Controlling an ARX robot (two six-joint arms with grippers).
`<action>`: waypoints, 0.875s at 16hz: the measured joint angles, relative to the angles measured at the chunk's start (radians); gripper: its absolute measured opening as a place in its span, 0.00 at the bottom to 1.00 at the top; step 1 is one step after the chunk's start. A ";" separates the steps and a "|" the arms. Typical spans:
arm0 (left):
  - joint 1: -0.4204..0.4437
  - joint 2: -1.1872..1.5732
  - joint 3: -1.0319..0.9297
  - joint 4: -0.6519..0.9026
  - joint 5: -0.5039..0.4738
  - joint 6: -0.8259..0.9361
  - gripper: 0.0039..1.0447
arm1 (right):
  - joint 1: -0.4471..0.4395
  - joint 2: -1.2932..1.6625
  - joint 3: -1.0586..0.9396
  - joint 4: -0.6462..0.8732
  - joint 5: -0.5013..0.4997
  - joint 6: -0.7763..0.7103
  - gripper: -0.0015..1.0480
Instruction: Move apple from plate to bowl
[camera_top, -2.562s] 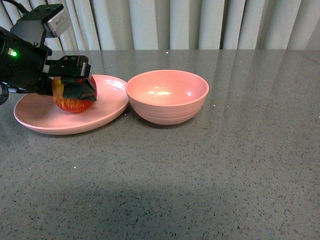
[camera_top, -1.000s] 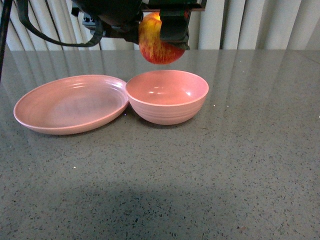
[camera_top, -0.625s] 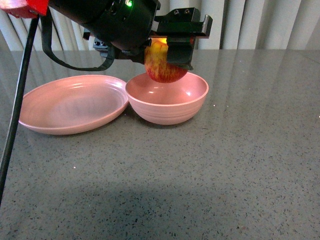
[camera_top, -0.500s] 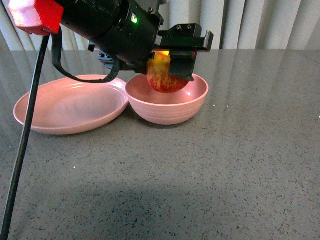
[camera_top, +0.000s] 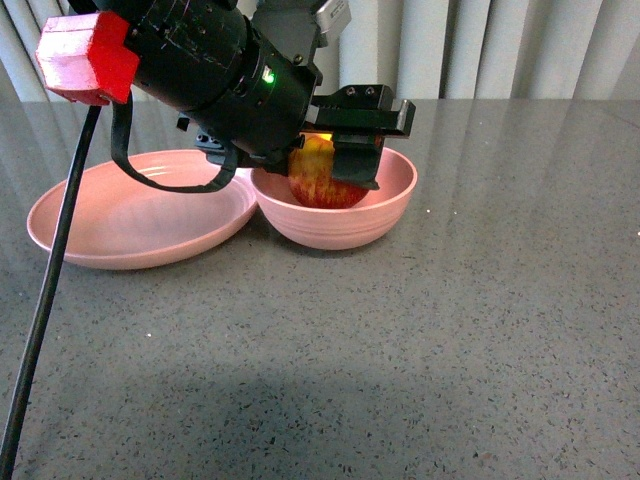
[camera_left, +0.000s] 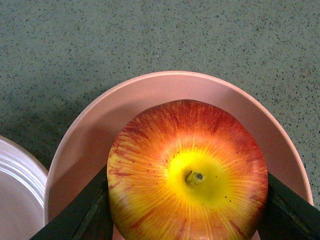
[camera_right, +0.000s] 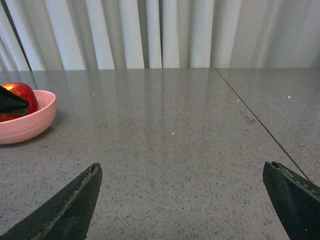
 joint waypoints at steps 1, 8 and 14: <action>0.000 0.005 0.000 -0.001 0.000 -0.002 0.65 | 0.000 0.000 0.000 0.000 0.000 0.000 0.94; 0.006 -0.041 0.016 0.013 0.011 -0.018 0.94 | 0.000 0.000 0.000 0.000 0.000 0.000 0.94; 0.190 -0.604 -0.186 0.162 -0.037 0.010 0.94 | 0.000 0.000 0.000 0.000 0.000 0.000 0.94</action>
